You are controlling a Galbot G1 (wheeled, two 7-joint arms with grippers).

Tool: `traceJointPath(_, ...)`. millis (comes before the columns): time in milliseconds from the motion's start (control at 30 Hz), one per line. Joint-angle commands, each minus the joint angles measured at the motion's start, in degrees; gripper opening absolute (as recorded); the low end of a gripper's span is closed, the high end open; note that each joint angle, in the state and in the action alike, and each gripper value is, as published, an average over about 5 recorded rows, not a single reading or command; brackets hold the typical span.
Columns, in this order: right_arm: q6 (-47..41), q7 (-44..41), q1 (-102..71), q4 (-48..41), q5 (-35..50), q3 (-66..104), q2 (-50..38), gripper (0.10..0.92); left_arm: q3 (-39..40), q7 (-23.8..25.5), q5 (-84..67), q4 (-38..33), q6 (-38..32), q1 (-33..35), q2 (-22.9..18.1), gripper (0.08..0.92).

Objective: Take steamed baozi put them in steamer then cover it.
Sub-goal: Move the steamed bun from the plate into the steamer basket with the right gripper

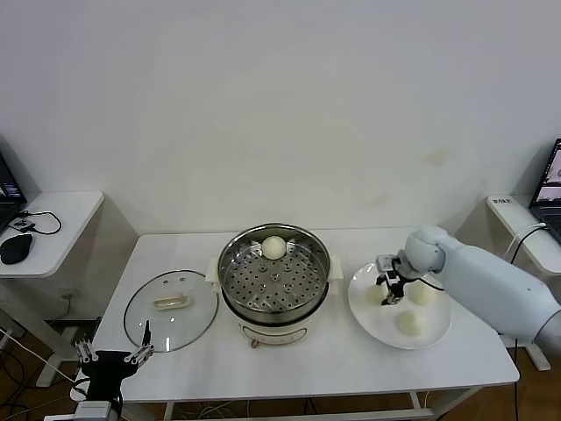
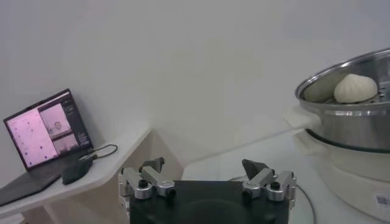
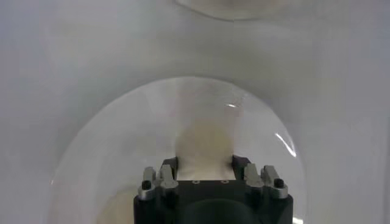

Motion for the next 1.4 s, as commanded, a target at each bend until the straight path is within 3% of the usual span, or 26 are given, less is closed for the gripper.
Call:
traceJointPath(33, -0.4, -0.7, 7.4, 3.2, 3.8, -1.3, -3.0, 0.560, 0.1, 0.0, 0.0, -0.2, 0.0, 0.0, 0.1, 0.823)
traceJointPath(333, -3.0, -0.3, 25.4, 8.2, 13.6, -11.5, -3.3, 0.568, 0.8, 0.2, 0.0, -1.2, 0.5, -0.7, 1.0, 0.823)
traceJointPath(567, -7.7, 3.4, 37.3, 12.1, 24.9, -18.9, 3.8, 0.576, 1.1, 0.3, -0.1, -0.9, 0.7, -1.6, 1.4, 0.823)
traceJointPath(833, -15.1, 7.5, 35.7, 12.4, 33.5, -20.2, 14.9, 0.583, -0.2, 0.3, -0.7, -0.5, 0.7, -1.8, 1.9, 0.823)
traceJointPath(1133, -19.4, 10.2, 28.2, 4.9, 34.9, -20.3, 27.9, 0.585, -1.9, 0.3, -0.9, -0.6, 0.7, -1.9, 1.3, 0.823)
traceJointPath(1400, -22.2, 11.6, 23.5, 0.1, 32.6, -21.2, 32.5, 0.585, -2.1, 0.2, -0.9, -1.0, 0.7, -2.2, 0.8, 0.823)
